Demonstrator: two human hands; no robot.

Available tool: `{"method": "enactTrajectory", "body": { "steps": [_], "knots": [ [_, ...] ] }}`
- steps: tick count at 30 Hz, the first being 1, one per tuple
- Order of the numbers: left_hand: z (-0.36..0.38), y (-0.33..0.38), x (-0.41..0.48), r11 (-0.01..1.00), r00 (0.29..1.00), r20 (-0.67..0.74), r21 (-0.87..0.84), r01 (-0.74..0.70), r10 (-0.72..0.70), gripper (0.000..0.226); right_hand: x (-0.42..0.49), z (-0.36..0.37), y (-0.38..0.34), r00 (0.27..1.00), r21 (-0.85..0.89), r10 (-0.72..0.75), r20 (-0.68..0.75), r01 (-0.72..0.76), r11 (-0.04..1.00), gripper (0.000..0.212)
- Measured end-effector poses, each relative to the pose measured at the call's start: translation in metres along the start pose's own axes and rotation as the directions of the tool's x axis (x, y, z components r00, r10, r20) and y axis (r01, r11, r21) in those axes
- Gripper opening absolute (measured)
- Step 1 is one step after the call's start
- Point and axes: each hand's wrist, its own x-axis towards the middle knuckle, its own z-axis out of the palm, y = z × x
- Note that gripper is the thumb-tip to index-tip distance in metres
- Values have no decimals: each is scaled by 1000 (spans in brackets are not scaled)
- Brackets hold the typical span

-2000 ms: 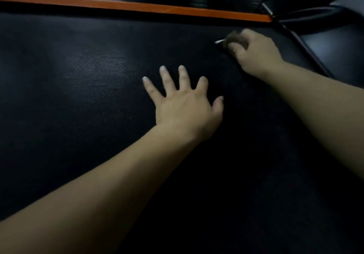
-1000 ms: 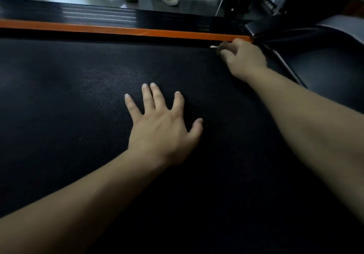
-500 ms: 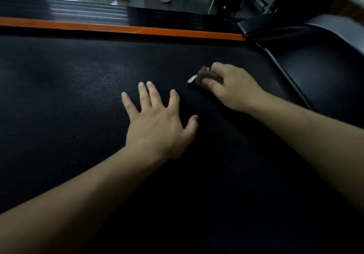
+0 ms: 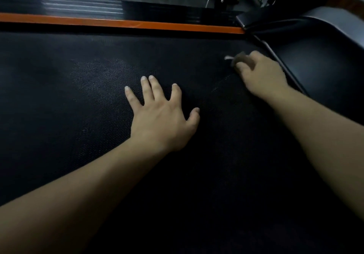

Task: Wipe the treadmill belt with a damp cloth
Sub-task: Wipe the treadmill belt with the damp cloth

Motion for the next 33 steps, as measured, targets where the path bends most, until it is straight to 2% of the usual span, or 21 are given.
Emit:
{"method": "enactTrajectory", "body": {
  "steps": [1,2,4,6,7,8,9,12,13,15,18,20,22,24,25,27,29,30,31,33],
  "knots": [
    [0,0,1,1000,1000,-6,1,-1,1,85,3,0,3,997,-7,69,-30,-69,998,29],
    [1,0,1,1000,1000,-10,2,-2,2,84,-2,5,0,997,-19,57,-57,-58,998,31],
    [1,0,0,1000,1000,-12,4,-3,3,84,-32,13,-16,997,14,-64,-31,65,998,22],
    [0,0,-1,1000,1000,-3,9,-10,10,83,-68,8,-29,979,85,-204,23,202,976,29],
    [-1,-1,-2,1000,1000,2,7,-19,19,83,-76,4,-28,969,75,-244,29,241,968,32],
    [-1,-1,-2,1000,1000,4,5,-29,29,82,-76,1,-23,964,-8,-267,16,267,964,32],
    [-2,-2,-2,999,999,7,3,-36,36,81,-68,-1,-14,971,-52,-241,-2,240,969,29],
    [-2,-1,-2,999,999,18,2,-48,48,78,-45,0,-1,999,-55,26,-41,-28,998,23],
    [-2,-1,-2,999,999,21,8,-42,42,77,-48,5,-5,996,-54,29,-87,-34,998,26],
    [-3,1,0,1000,999,40,14,-20,20,75,-71,8,-20,992,0,-70,-106,71,997,22],
    [-7,10,3,1000,995,99,-9,27,-26,70,-96,-2,-30,971,183,-234,50,221,958,25],
    [-6,16,3,999,994,98,-22,46,-44,68,-70,-1,-13,965,98,-259,46,254,962,23],
    [-2,17,0,999,997,64,-21,37,-36,68,-19,-1,15,997,16,-82,-15,82,996,22],
    [1,16,-1,999,999,35,-25,22,-21,69,24,-1,32,987,-41,143,-76,-146,988,33],
    [1,16,0,999,999,25,-25,21,-20,69,39,2,31,978,-84,181,-101,-189,978,36],
    [0,17,0,999,1000,21,-25,20,-19,69,50,14,13,993,-189,62,-96,-80,979,36],
    [0,17,0,1000,1000,12,-26,18,-18,70,46,20,-5,990,-178,-131,-55,119,977,29],
    [0,17,-1,999,1000,8,-26,22,-21,70,49,20,-5,984,-160,-175,-38,167,973,27],
    [0,16,-1,999,1000,5,-25,25,-25,71,59,19,2,987,-174,-155,-34,147,974,29],
    [0,16,-1,999,1000,0,-20,32,-32,71,83,11,23,996,-248,-4,-85,-18,969,35]
  ]
}}
